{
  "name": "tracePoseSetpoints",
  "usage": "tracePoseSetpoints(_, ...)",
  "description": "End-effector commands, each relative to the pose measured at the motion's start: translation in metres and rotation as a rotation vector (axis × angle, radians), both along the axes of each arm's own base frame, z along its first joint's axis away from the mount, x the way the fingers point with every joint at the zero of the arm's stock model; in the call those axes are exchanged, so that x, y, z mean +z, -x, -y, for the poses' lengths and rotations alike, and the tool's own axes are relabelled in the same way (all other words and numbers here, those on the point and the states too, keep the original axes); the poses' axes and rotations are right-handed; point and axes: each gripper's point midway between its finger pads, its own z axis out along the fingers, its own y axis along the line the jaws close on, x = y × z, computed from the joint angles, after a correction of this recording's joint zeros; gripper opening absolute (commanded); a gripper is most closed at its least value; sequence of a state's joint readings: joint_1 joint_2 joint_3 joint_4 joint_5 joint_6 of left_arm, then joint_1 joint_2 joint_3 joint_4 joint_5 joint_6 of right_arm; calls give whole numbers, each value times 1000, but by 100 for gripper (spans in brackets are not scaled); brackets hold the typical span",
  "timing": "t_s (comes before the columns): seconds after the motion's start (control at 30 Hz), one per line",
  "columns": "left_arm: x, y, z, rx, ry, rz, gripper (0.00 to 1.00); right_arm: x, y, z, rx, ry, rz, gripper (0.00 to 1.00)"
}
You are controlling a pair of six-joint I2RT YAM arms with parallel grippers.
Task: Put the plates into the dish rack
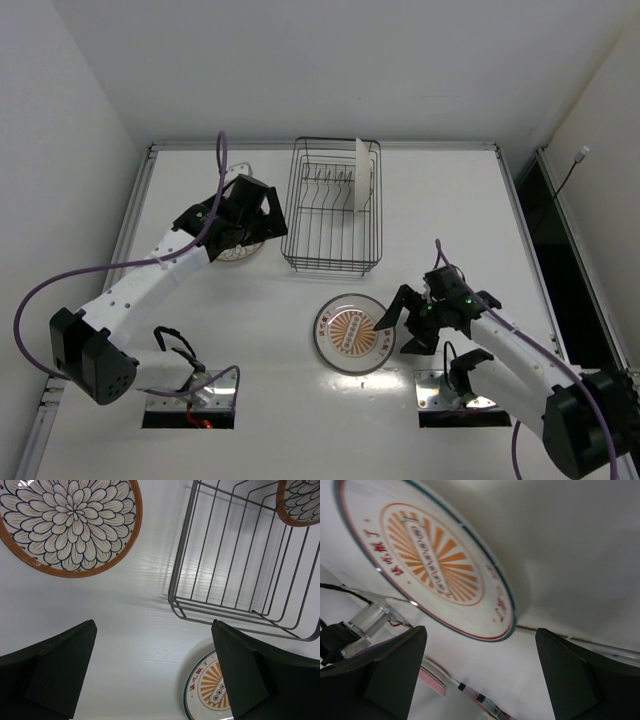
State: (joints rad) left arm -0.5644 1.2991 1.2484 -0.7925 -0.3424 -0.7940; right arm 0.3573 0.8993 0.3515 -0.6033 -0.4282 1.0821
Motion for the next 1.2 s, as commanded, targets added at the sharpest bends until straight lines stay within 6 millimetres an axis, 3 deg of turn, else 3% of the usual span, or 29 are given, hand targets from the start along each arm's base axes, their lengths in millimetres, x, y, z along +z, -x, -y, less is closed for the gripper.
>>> tracePoseSetpoints(0.0,8,3,-2,-2,2,45,99,-16,4,0,2,-10,-9,88)
tracePoseSetpoints(0.3,10,2,4,-22,29,49,99,-41,-1,-8,-98,-110,39,83)
tracePoseSetpoints(0.43,8,6,3,-29,35,46,99,-51,3,-6,-99,-101,17,68)
tracePoseSetpoints(0.53,7,8,2,-29,35,46,99,-58,6,-5,-75,-82,6,46)
tracePoseSetpoints(0.63,7,10,1,-29,36,47,99,-57,3,-3,-57,-62,13,33)
tracePoseSetpoints(0.67,7,10,1,-29,36,47,99,-56,1,-2,-47,-47,27,24)
tracePoseSetpoints(0.73,6,11,-2,-22,30,51,99,-58,3,1,-43,-24,16,14)
tracePoseSetpoints(0.77,6,11,-2,-22,30,51,99,-55,0,2,-41,-14,30,3)
tracePoseSetpoints(0.83,6,11,-2,-22,30,51,99,-54,5,7,-37,17,18,0)
tracePoseSetpoints(0.87,6,11,-2,-22,30,51,99,-42,-5,6,-29,15,77,0)
tracePoseSetpoints(0.9,6,11,-2,-22,30,51,99,-38,-2,9,-21,31,75,0)
tracePoseSetpoints(0.97,6,11,-4,-16,25,54,99,-8,-16,5,9,7,189,0)
tracePoseSetpoints(1.0,10,11,-4,-16,26,57,99,-6,-10,13,8,52,164,0)
tracePoseSetpoints(1.03,10,11,-4,-16,26,57,99,15,-20,13,7,58,218,0)
tracePoseSetpoints(1.1,11,9,-2,-16,27,58,99,45,-21,18,21,88,274,0)
tracePoseSetpoints(1.17,11,9,-2,-16,27,58,99,66,-22,23,25,112,318,0)
